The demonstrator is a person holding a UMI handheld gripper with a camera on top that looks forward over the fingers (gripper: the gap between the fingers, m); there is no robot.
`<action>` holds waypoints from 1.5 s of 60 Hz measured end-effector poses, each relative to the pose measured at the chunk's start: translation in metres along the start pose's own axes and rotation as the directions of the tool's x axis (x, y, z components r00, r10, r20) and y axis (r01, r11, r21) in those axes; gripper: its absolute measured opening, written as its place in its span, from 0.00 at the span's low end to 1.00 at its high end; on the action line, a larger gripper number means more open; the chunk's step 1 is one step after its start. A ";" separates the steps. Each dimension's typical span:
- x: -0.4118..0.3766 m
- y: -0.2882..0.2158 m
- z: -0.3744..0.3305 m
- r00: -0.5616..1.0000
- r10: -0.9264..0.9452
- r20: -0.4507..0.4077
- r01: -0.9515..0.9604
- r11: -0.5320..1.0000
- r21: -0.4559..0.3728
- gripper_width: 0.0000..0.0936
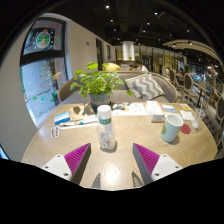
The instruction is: Pour water
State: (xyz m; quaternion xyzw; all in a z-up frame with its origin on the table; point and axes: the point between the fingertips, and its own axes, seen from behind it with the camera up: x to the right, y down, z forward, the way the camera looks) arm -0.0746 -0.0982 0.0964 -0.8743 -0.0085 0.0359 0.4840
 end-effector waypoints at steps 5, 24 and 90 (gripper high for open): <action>-0.013 -0.008 0.041 1.000 0.015 -0.012 -0.014 0.999 0.030 0.92; -0.015 -0.016 0.146 0.996 0.029 -0.082 -0.022 0.997 0.074 0.70; 0.117 -0.194 0.069 -0.221 0.837 0.500 -0.934 -0.034 -0.356 0.43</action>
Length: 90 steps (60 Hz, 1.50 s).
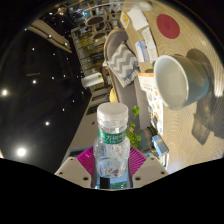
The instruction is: Pour water
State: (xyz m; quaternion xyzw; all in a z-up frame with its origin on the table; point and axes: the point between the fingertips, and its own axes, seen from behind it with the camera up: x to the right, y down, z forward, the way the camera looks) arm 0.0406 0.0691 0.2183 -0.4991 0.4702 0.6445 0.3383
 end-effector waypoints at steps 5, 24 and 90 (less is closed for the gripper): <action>0.008 -0.028 -0.007 0.988 0.155 0.025 -0.156 0.987 0.025 0.43; 0.032 -0.041 -0.005 0.978 0.193 -0.083 -0.196 0.980 -0.033 0.43; 0.103 -0.311 -0.093 -0.280 -0.887 -0.367 0.854 -0.056 -0.517 0.46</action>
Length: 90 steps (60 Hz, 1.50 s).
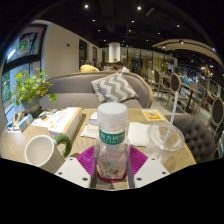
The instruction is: Pour water
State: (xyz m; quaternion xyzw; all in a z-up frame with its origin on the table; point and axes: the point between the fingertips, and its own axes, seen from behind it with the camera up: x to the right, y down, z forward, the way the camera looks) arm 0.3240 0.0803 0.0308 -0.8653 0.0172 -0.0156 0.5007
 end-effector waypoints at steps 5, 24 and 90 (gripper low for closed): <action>-0.001 0.001 0.003 1.000 0.008 0.004 -0.009 1.000 0.028 0.48; -0.004 0.030 -0.014 0.998 0.049 0.029 -0.046 0.993 -0.104 0.90; -0.112 0.012 -0.400 0.998 0.039 -0.056 -0.047 0.990 -0.133 0.91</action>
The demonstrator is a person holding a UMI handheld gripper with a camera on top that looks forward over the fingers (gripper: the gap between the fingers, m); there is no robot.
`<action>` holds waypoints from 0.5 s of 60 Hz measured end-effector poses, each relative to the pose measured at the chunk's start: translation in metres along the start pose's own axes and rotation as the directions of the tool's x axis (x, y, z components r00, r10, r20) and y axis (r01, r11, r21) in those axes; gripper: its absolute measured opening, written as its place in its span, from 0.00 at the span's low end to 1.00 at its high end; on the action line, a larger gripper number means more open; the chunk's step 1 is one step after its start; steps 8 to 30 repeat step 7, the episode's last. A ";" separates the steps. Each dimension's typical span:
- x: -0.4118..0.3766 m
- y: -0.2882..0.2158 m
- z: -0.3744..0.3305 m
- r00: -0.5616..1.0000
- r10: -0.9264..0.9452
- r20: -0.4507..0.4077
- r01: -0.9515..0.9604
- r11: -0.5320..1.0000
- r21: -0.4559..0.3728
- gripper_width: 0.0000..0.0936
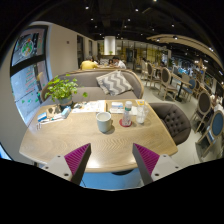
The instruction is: Pour water
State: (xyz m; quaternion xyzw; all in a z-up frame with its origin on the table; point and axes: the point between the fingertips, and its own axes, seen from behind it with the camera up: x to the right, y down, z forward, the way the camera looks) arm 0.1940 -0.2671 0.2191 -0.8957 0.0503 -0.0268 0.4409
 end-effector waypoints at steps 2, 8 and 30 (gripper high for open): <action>0.000 -0.001 -0.001 1.000 0.000 -0.002 0.000 1.000 0.003 0.92; -0.001 0.000 -0.002 1.000 -0.001 -0.003 0.001 1.000 -0.001 0.91; -0.001 0.000 -0.002 1.000 -0.001 -0.003 0.001 1.000 -0.001 0.91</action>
